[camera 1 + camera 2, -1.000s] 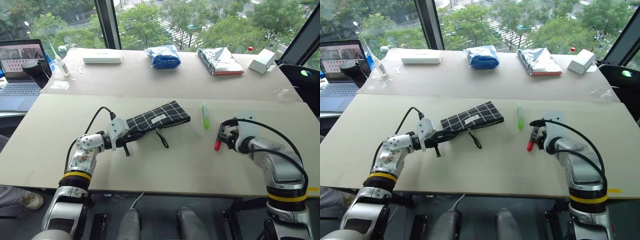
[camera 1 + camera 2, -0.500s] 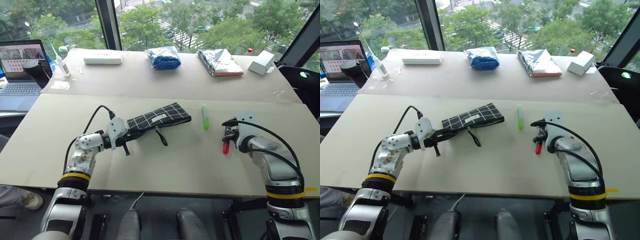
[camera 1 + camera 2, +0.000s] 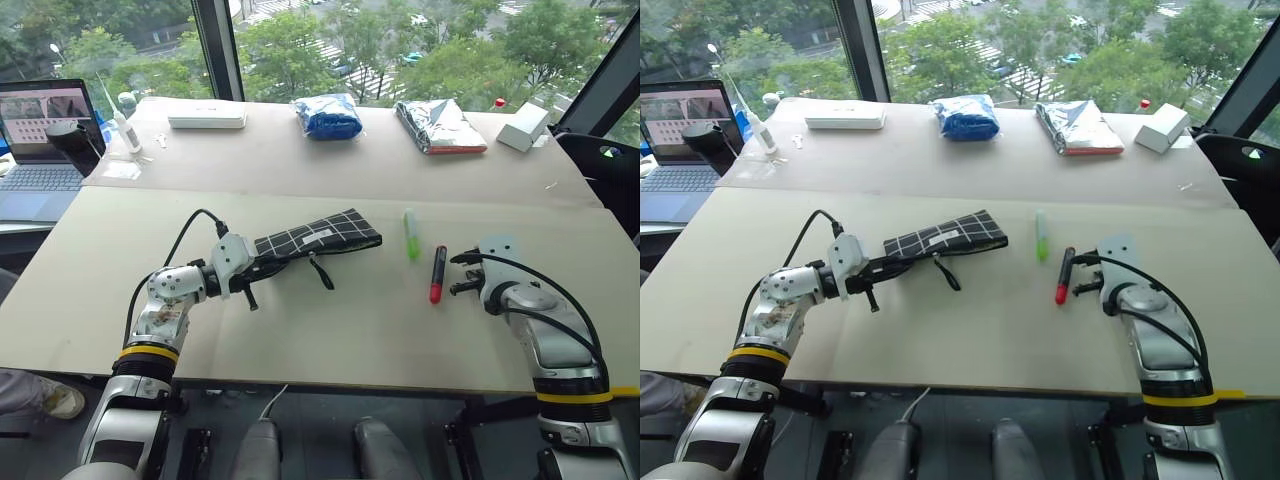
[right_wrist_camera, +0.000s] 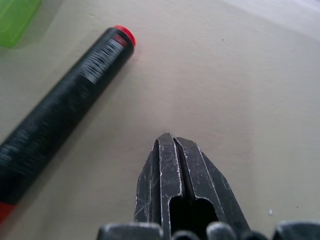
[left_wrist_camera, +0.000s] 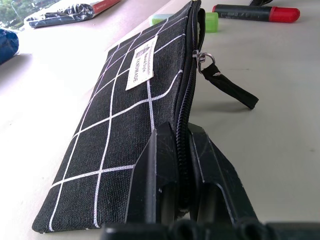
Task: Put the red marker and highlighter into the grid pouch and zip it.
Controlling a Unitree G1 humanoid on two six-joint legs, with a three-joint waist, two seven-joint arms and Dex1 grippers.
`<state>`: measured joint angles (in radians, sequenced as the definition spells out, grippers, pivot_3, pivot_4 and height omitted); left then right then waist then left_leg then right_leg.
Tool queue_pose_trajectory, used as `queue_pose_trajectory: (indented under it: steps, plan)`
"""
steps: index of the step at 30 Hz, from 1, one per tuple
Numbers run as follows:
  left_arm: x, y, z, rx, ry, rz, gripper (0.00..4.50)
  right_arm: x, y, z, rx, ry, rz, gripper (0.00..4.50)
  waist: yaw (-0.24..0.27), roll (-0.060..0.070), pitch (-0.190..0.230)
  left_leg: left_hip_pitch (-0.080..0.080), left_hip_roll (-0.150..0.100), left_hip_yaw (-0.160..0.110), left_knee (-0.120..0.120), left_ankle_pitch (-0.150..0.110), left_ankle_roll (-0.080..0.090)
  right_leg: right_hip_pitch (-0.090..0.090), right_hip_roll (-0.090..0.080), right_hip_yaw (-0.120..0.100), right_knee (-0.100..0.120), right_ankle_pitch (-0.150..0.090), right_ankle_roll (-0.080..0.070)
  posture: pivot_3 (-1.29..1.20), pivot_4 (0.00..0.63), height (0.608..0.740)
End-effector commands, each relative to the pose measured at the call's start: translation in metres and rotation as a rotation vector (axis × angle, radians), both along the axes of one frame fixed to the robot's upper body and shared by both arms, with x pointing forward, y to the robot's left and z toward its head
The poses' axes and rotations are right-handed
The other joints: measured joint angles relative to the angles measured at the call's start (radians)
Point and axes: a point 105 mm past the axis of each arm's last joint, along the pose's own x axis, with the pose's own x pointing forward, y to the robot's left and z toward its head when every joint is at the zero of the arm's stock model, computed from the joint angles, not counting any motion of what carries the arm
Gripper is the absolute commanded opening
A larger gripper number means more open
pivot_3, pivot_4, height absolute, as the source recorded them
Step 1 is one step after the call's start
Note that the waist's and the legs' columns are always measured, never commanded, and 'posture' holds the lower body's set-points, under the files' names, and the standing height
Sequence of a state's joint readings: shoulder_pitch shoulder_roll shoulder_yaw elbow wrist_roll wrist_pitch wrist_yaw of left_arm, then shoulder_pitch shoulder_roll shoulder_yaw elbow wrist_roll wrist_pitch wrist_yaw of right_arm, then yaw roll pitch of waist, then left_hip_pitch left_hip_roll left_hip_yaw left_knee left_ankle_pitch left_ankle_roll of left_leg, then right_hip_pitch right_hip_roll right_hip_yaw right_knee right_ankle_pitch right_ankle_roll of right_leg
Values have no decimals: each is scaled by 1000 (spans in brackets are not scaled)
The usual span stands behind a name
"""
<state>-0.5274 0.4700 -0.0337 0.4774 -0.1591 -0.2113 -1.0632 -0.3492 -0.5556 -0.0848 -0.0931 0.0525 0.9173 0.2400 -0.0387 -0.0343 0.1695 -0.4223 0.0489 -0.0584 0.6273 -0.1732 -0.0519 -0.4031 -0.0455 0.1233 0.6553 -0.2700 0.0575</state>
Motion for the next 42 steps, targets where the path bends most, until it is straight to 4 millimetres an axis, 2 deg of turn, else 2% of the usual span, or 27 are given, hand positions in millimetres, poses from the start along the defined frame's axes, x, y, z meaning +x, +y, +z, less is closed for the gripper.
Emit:
queue_pose_trajectory:
  steps: [1, 3, 4, 6, 8, 11, 13, 15, 23, 30, 42]
  plan:
    - [1, -2, 14, -17, -42, -11, 0, 4, -24, 22, -64, -74, -55, 808, 1, 0, 0, 0, 0, 0, 0, 0, 0, 0, 0, 0, 0, 0, 0, 0, 150, 740]
    - [2, -1, 14, -19, -41, -11, 0, 8, -25, 38, -64, -126, -51, 1448, -3, 0, 0, 0, 0, 0, 0, 0, 0, -1, 0, 0, 0, 0, 0, 0, 150, 740]
    - [2, -1, 14, -21, -41, -11, 0, 10, -23, 47, -42, -153, -42, 1913, -4, 1, 0, 0, 0, 0, 0, 0, 0, -1, 0, 0, 0, 0, 0, 0, 150, 740]
    - [2, -1, 14, -23, -40, -10, 0, 14, -17, 59, 16, -187, -32, 2566, -9, 2, 1, 0, 0, 0, 0, 0, 0, -1, 0, 1, 0, 0, 0, 0, 150, 740]
    - [3, -1, 14, -24, -39, -9, 0, 16, -5, 66, 113, -191, 0, 3194, -13, 2, 1, 0, 0, 0, -1, 0, 0, -2, 0, 1, 0, 0, 0, 0, 150, 740]
    - [4, -1, 14, -28, -40, -6, 0, 12, 25, 69, 263, -146, 108, 4272, -13, 2, 1, 0, 0, 0, -1, 0, 0, -1, 1, 0, 0, 0, -1, 0, 150, 740]
    - [4, -1, 14, -30, -41, -6, 0, 6, 41, 67, 298, -95, 179, 4272, -12, 2, 1, -1, 0, 0, -1, 0, 0, -1, 1, 0, 0, 1, -1, 0, 150, 740]
    - [4, 0, 14, -30, -41, -4, 0, 1, 46, 66, 299, -70, 193, 4272, -8, 2, 1, -1, 0, 0, -1, 0, 0, -2, 0, 0, 0, 1, -1, 0, 150, 740]
    - [2, 2, 12, -30, -35, 0, 0, -8, 36, 49, 236, -32, 124, 4272, -5, 2, 1, -2, 0, 0, -1, 0, 0, -2, 0, 0, 0, 0, -1, 0, 150, 740]
    - [3, 0, 13, -28, -36, -8, 0, -8, 38, 44, 219, -33, 121, 4272, -8, 2, 1, -1, 0, 0, -1, 0, 0, -2, 0, 0, 0, 0, -1, 0, 150, 740]
    - [2, 3, 14, -25, -39, -2, 0, -14, 27, 7, 165, 31, 27, 4272, -7, 2, 1, -1, 0, 0, -1, 0, 0, -2, 0, 1, 0, 0, 0, 0, 150, 740]
